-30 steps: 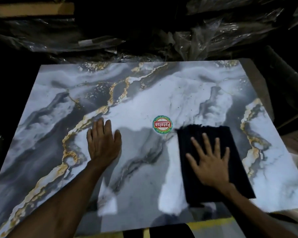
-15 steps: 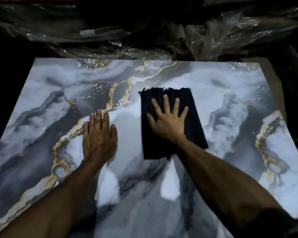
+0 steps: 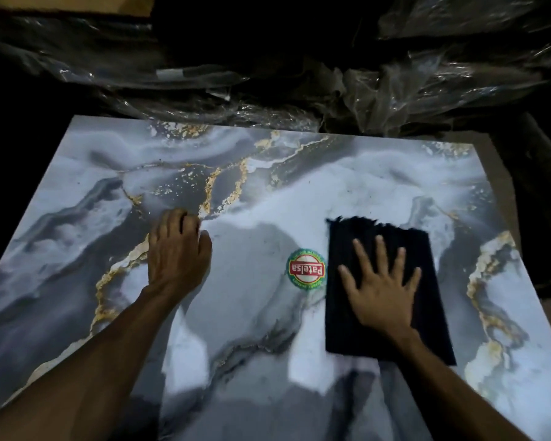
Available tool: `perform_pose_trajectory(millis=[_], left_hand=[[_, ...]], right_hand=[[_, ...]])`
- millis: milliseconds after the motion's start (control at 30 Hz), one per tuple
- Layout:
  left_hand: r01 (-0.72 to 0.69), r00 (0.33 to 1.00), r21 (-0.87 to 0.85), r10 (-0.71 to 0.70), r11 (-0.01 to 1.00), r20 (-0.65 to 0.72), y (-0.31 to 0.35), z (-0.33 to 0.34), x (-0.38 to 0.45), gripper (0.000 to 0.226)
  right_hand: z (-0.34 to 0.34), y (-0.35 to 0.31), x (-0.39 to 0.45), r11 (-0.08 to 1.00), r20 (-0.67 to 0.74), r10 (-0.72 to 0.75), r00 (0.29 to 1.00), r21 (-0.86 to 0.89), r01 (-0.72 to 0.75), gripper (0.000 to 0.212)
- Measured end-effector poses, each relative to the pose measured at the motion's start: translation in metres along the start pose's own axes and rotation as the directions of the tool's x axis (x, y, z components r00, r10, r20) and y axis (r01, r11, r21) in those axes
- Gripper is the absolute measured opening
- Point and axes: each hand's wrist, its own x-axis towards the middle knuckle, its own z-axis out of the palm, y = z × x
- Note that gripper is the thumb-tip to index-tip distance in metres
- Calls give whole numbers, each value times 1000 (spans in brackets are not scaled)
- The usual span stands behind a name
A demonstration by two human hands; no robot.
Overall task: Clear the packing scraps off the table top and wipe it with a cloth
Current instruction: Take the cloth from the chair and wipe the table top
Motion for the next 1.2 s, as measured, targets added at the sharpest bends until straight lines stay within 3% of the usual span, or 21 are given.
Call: perform_pose_trajectory(millis=[133,300,467,600,733,867,933,1033,1200], left_hand=[[-36,996,36,33,999,85,-3,9,4,59],[0,986,90,-15,996,167,-8,15,10,67],[-1,990,73,-9,997,143,-10,17,8,63],[24,988,88,-37,996,149,-6,17,8,62],[30,985,87,-45,996,167,-6,17,8,63],[46,984,95,-61,994,168,-4,16,11,64],[52,984,79,-65,996,168,-4,16,12,63],[42,985,78,-54,996,162,-3,16,10,62],[45,986,77,-56,996,158,-6,16,11,61]], right_hand=[[-24,1,95,996,-15,72,997,51,-71,69],[-43,-80,181,995,10,-100,995,23,99,73],[-29,-160,146,930,3,-367,930,22,367,71],[-5,-138,70,888,-80,-459,885,3,461,68],[-4,-68,58,959,-44,-282,959,-36,280,69],[-29,-22,126,1000,11,24,1000,13,-24,73],[-42,-17,171,993,27,90,996,74,-92,72],[-53,-39,225,992,0,70,998,103,-70,72],[-57,-139,257,987,28,-144,989,81,142,65]])
